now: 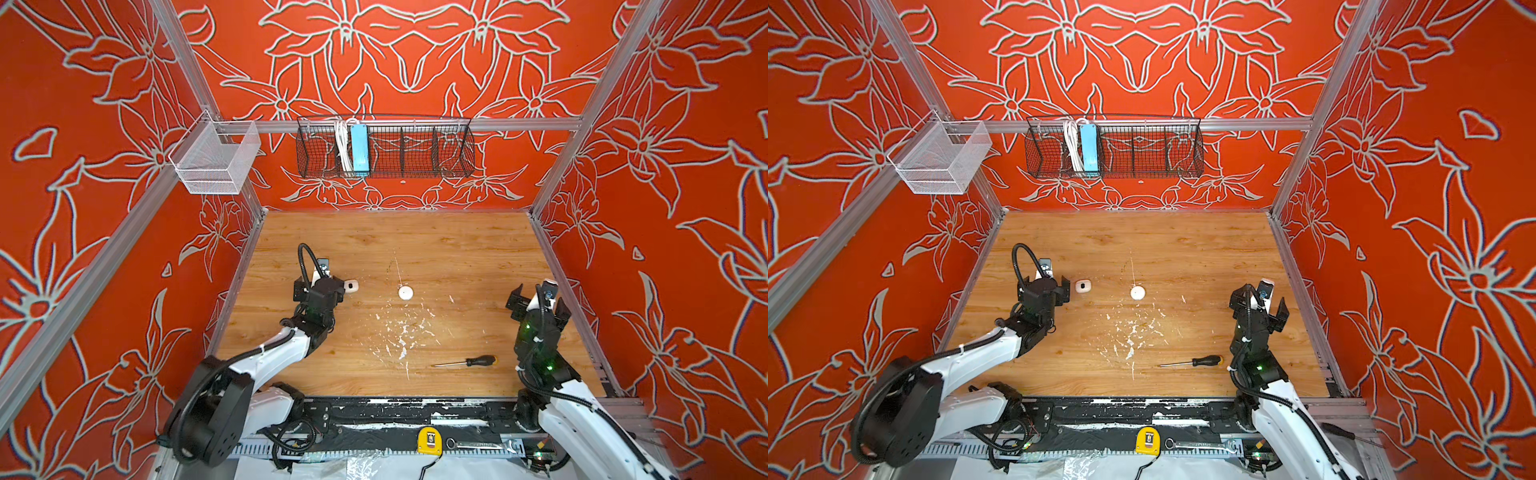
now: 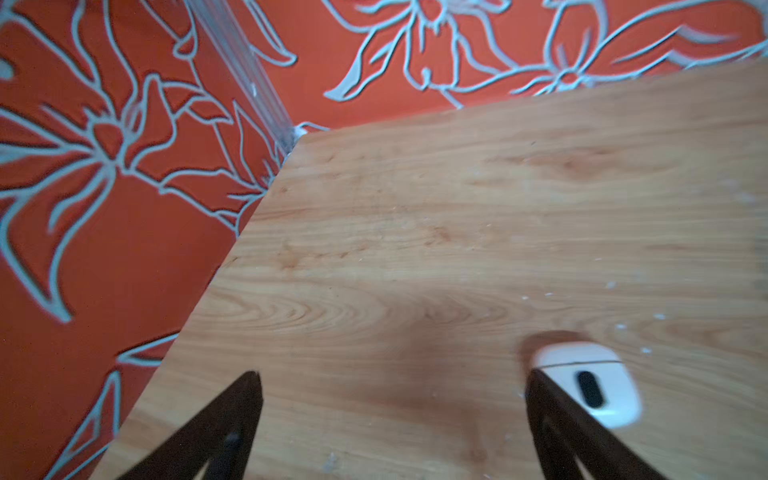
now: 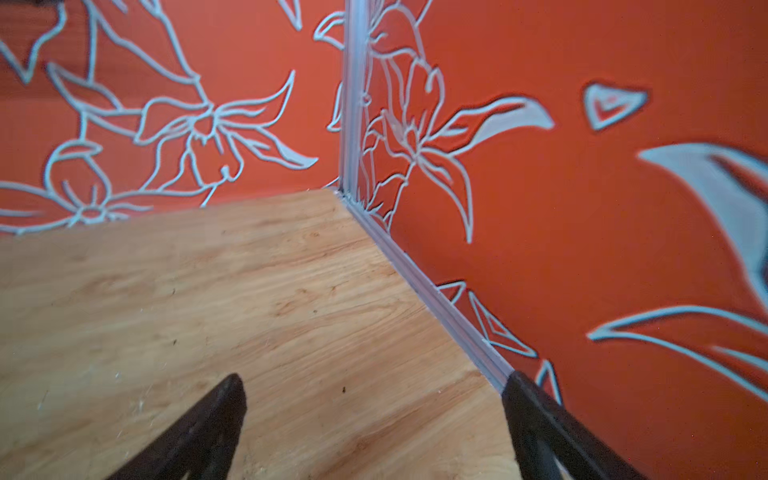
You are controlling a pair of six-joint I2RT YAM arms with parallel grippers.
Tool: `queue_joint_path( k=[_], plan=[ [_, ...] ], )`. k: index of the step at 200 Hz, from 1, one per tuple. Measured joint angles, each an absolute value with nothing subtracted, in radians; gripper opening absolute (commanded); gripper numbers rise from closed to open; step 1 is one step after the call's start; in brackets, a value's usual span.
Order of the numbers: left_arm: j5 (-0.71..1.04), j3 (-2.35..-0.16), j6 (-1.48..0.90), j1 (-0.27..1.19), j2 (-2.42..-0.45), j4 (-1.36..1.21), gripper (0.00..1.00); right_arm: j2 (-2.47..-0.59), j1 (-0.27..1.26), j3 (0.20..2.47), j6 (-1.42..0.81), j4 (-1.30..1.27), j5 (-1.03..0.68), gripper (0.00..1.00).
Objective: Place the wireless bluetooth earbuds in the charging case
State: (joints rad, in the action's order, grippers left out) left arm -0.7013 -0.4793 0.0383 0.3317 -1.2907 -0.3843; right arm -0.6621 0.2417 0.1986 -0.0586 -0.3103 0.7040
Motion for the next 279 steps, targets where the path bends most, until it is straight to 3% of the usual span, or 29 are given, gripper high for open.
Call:
queue_joint_path(
  k=[24, 49, 85, 113, 162, 279],
  plan=[
    [-0.709, -0.535, 0.050, 0.295, -1.449, -0.392, 0.98, -0.931, 0.224, 0.230, -0.052, -0.374, 0.627, 0.98],
    [-0.659, -0.537, 0.045, 0.263, -1.463, -0.385, 0.98, -1.158, 0.212, 0.268, -0.020, -0.454, 0.534, 0.98],
    [-0.452, -0.374, -0.025, 0.062, -1.287, -0.486, 0.98, -1.304, 0.178, 0.289, 0.033, -0.666, 0.366, 0.98],
    [-0.298, -0.358, -0.032, 0.010, -1.339, -0.510, 0.98, -1.398, 0.092, 0.297, 0.025, -0.746, 0.250, 0.98],
    [-0.169, -0.373, -0.030, 0.006, -1.353, -0.519, 0.97, -1.418, 0.062, 0.303, 0.014, -0.784, 0.185, 0.98],
    [-0.111, -0.377, -0.030, -0.011, -1.353, -0.514, 0.97, -1.418, 0.060, 0.304, 0.014, -0.787, 0.166, 0.98]
  ],
)
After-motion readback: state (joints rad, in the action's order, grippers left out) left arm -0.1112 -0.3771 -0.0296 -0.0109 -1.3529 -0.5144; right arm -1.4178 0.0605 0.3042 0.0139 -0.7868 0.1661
